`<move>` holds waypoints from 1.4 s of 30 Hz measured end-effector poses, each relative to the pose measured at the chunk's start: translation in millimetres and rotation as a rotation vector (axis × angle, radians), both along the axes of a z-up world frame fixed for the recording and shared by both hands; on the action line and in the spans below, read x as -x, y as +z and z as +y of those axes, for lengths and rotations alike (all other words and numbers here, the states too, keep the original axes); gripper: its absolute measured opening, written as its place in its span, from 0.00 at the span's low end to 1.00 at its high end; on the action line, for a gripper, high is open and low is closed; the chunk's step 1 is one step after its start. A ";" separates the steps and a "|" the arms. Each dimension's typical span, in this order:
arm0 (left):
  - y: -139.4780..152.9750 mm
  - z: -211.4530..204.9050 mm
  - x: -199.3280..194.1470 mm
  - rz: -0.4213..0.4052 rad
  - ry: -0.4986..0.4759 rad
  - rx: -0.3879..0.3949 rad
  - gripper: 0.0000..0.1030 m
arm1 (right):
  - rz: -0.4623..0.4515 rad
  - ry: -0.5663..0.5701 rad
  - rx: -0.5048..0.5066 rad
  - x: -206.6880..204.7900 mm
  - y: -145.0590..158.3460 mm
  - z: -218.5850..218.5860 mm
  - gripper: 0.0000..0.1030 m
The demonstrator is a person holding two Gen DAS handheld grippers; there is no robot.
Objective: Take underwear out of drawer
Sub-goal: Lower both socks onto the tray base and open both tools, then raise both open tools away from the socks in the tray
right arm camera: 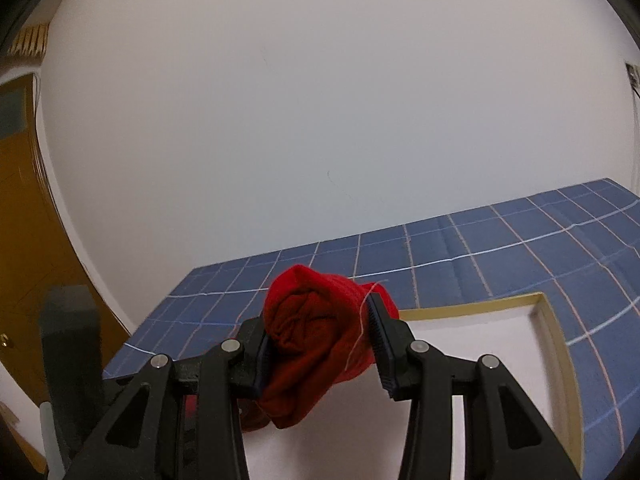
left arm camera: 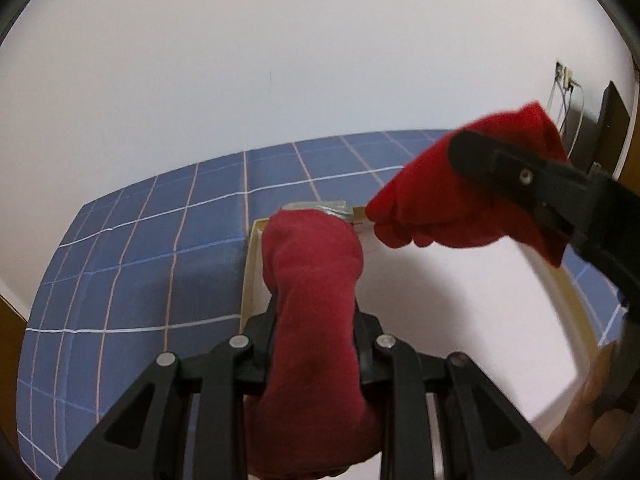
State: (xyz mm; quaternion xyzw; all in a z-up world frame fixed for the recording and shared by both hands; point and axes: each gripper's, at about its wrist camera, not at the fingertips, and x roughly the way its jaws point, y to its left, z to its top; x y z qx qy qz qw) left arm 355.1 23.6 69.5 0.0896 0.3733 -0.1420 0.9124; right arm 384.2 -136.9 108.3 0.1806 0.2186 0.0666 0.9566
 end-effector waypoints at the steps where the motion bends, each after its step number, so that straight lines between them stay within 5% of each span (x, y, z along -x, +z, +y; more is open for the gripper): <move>1: -4.1 1.3 -2.9 0.015 0.005 0.003 0.24 | 0.011 0.007 0.004 -0.1 -2.5 2.8 0.44; 6: -21.7 4.1 -12.5 0.097 0.021 -0.016 0.26 | 0.126 0.088 -0.084 -17.7 -25.7 6.3 0.44; 15: -40.6 5.2 -21.5 0.167 0.020 -0.044 0.50 | 0.316 0.164 -0.313 -1.4 -60.3 3.9 0.55; 19: -36.2 0.7 -13.2 0.153 0.016 -0.098 0.52 | 0.358 0.185 -0.375 18.4 -68.5 5.6 0.58; 25: -7.8 14.4 20.5 0.038 0.038 -0.118 0.79 | 0.306 0.180 -0.414 47.8 -57.2 -11.9 0.59; 28: -2.3 25.7 36.3 0.023 0.055 -0.145 0.77 | 0.312 0.160 -0.323 51.3 -46.1 -13.5 0.59; 34: -16.3 26.0 33.3 0.145 0.017 -0.109 0.48 | 0.446 0.199 -0.213 43.4 -54.8 7.7 0.51; 38: -22.3 17.9 24.3 0.147 0.033 -0.146 0.47 | 0.558 0.206 -0.196 26.9 -74.2 18.0 0.50; 42: -23.7 18.5 7.6 0.152 0.056 -0.121 0.47 | 0.546 0.198 -0.180 11.7 -75.9 23.3 0.45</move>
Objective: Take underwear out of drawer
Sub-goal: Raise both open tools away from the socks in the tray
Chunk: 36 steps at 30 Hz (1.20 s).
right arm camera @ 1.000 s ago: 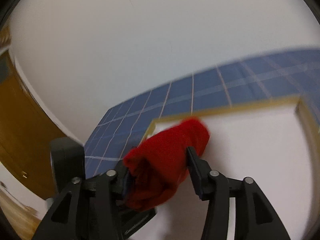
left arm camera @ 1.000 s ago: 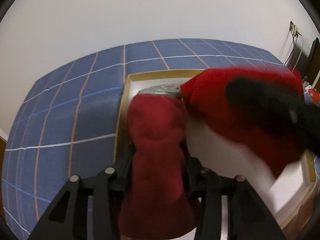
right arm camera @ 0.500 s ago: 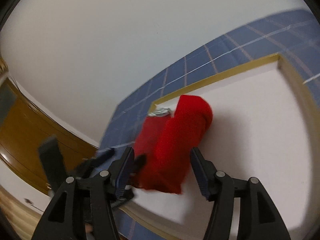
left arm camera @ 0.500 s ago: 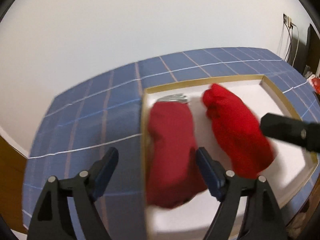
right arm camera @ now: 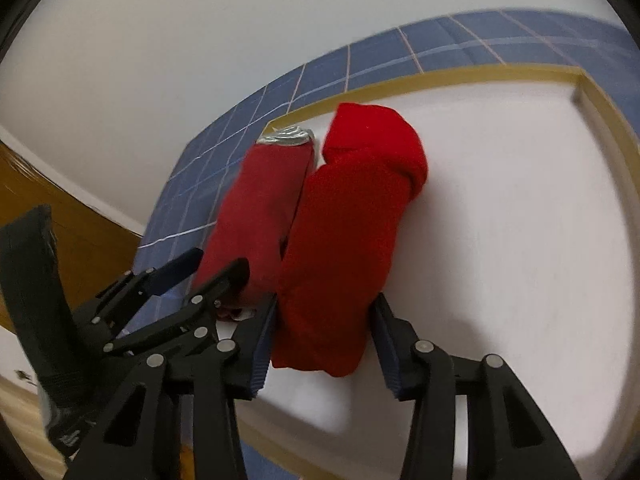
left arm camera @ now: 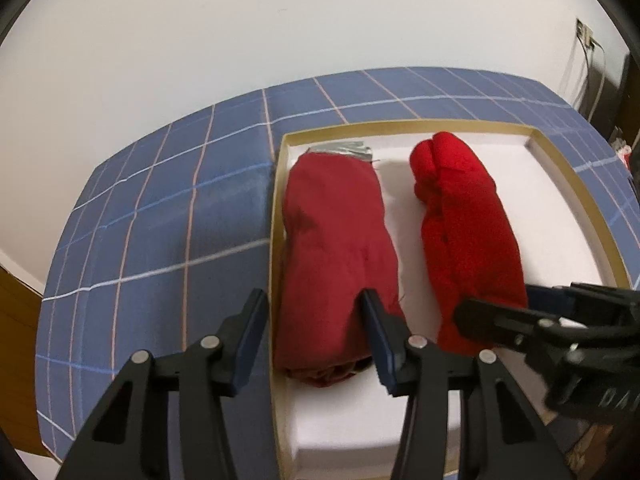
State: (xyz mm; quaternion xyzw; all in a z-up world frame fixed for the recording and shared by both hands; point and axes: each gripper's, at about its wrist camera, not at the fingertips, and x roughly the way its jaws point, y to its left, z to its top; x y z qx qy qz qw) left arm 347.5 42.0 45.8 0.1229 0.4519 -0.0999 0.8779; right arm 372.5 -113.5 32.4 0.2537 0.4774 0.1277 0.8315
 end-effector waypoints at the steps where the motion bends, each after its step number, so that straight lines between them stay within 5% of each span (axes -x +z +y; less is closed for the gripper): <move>1: -1.1 0.8 -3.9 0.006 0.009 0.013 0.47 | -0.011 0.003 0.030 -1.9 4.5 3.4 0.42; 6: -3.6 12.4 -27.9 0.038 0.049 0.122 0.44 | -0.062 0.009 0.141 -25.4 20.3 12.4 0.41; 11: -8.0 9.6 -23.1 -0.026 0.068 0.062 0.74 | -0.068 0.067 0.110 -38.1 15.3 18.1 0.46; 16: 8.1 15.6 -9.2 -0.102 0.096 0.053 0.81 | -0.120 0.032 0.007 -20.4 16.1 0.3 0.49; 19: 24.7 24.8 9.4 -0.157 0.131 0.072 0.92 | -0.230 -0.011 -0.006 14.7 39.0 -10.8 0.51; 24: 35.7 32.0 54.7 -0.178 0.090 0.097 0.92 | -0.348 -0.013 0.001 86.4 66.5 -26.1 0.51; 36: 5.6 13.6 151.9 -0.113 -0.034 0.071 0.92 | -0.364 0.069 -0.038 213.6 44.6 -34.0 0.52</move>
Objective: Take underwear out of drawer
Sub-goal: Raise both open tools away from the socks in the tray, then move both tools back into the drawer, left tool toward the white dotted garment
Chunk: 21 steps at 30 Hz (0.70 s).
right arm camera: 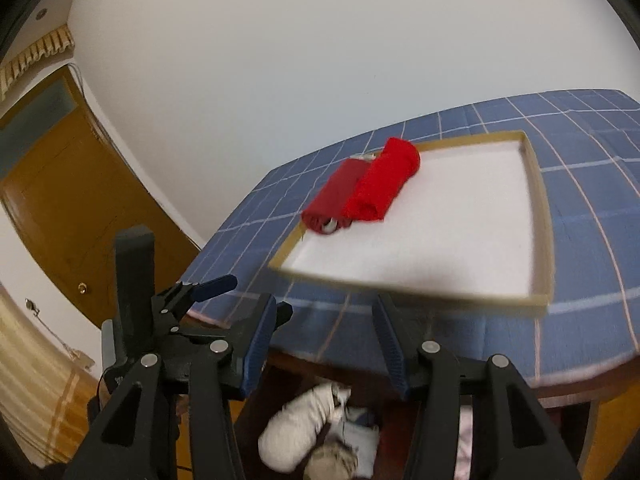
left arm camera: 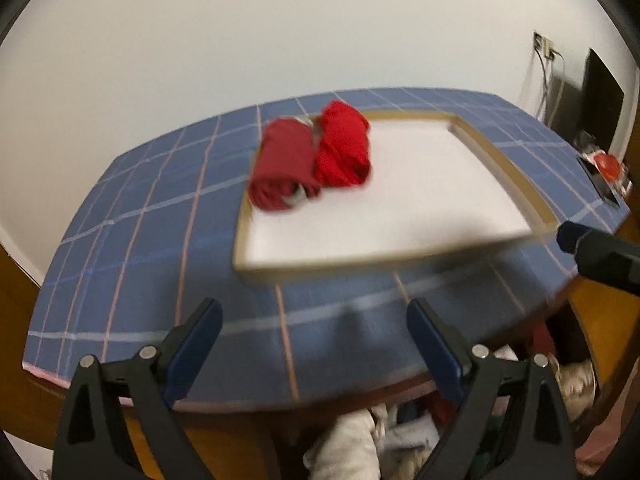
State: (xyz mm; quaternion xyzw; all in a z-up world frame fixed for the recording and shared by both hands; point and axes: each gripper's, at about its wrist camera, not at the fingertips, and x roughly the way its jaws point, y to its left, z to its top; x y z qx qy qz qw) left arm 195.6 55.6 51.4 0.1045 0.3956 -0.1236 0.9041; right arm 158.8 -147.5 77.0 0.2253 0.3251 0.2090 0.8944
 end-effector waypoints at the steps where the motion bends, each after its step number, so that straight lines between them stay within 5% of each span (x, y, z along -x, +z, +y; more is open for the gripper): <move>1: -3.4 -1.1 6.5 0.009 -0.004 0.002 0.92 | 0.000 -0.002 0.004 4.4 -2.8 0.4 0.52; 11: -41.7 -6.9 61.3 0.092 -0.025 -0.020 0.92 | 0.030 -0.066 0.027 66.0 -40.8 -5.1 0.52; 21: -94.7 -1.2 75.3 0.206 0.011 -0.198 0.92 | 0.126 -0.180 0.005 100.2 -95.2 -33.2 0.52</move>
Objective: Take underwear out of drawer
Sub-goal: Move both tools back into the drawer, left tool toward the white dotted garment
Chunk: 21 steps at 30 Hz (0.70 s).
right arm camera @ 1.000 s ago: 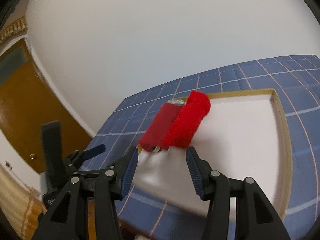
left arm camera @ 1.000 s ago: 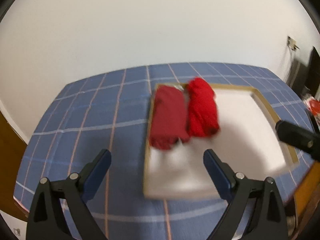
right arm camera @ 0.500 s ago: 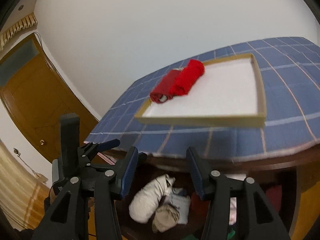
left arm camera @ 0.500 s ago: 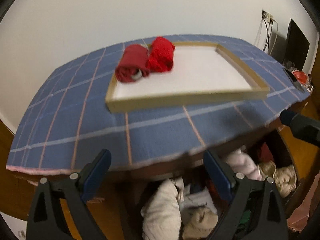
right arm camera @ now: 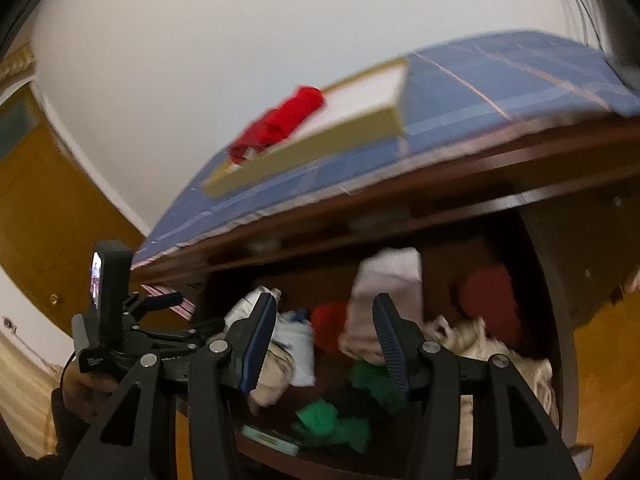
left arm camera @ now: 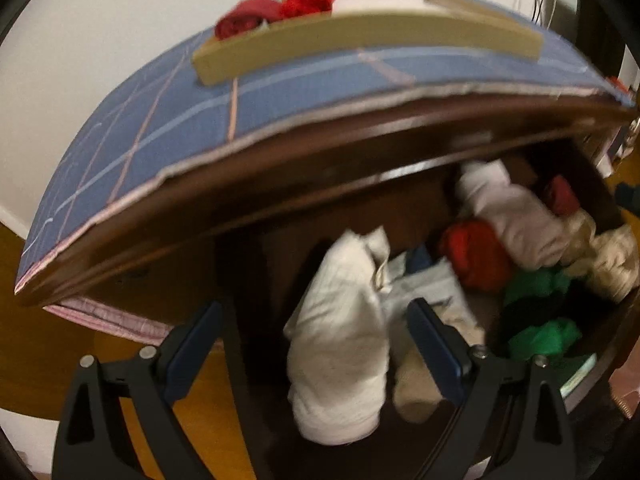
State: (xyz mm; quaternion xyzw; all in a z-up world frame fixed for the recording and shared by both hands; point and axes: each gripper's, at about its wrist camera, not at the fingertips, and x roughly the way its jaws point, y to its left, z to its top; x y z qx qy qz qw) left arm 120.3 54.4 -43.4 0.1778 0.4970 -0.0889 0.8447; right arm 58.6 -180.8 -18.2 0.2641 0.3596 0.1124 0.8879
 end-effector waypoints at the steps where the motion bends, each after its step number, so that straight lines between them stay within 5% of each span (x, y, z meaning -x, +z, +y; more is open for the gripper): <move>1: -3.8 0.3 0.5 0.006 0.002 -0.012 0.92 | 0.014 -0.013 -0.010 1.2 -5.1 -4.2 0.52; 7: -26.8 -1.7 0.7 0.064 0.002 -0.081 0.94 | 0.100 -0.071 0.003 -0.1 -23.2 -19.7 0.52; 21: -44.2 -26.2 7.7 0.033 -0.063 -0.259 0.99 | 0.167 -0.034 -0.017 -11.1 -35.2 -14.1 0.52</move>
